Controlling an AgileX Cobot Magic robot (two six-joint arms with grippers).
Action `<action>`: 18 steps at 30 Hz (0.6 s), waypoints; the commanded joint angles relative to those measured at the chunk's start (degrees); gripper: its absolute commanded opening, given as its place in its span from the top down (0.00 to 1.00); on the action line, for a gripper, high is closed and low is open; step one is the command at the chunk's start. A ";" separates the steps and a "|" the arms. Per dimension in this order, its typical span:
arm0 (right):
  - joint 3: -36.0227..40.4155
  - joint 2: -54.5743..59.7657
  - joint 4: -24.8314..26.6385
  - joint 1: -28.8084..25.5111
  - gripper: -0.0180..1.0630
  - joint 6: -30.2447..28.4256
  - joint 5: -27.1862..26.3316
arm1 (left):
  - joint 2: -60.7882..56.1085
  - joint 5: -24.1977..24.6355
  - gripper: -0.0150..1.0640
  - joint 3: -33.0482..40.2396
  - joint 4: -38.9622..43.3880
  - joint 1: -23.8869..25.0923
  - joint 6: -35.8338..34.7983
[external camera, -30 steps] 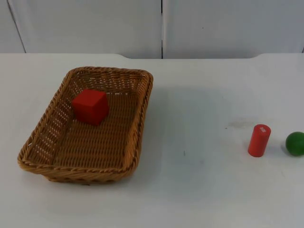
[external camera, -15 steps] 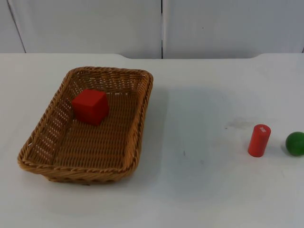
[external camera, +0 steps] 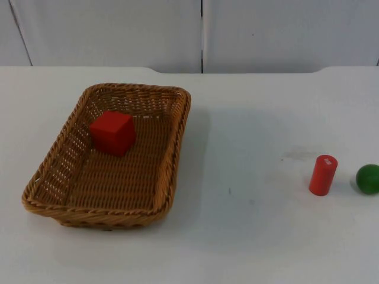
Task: Pick up the basket with the left hand and place the object to the left of the red cylinder into the basket with the right hand.
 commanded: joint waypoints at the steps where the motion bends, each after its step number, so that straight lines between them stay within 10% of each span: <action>1: 3.51 -1.30 0.26 -0.07 0.18 0.19 -3.82 | -3.16 -0.85 0.01 2.79 0.57 0.14 -0.69; 9: 18.31 -6.23 0.76 -0.07 0.18 1.06 -16.15 | -10.75 -2.36 0.01 11.86 1.29 0.14 -1.70; 18: 25.76 -10.81 1.88 -0.07 0.18 1.06 -18.62 | -17.84 -2.32 0.01 17.25 1.86 0.14 -4.66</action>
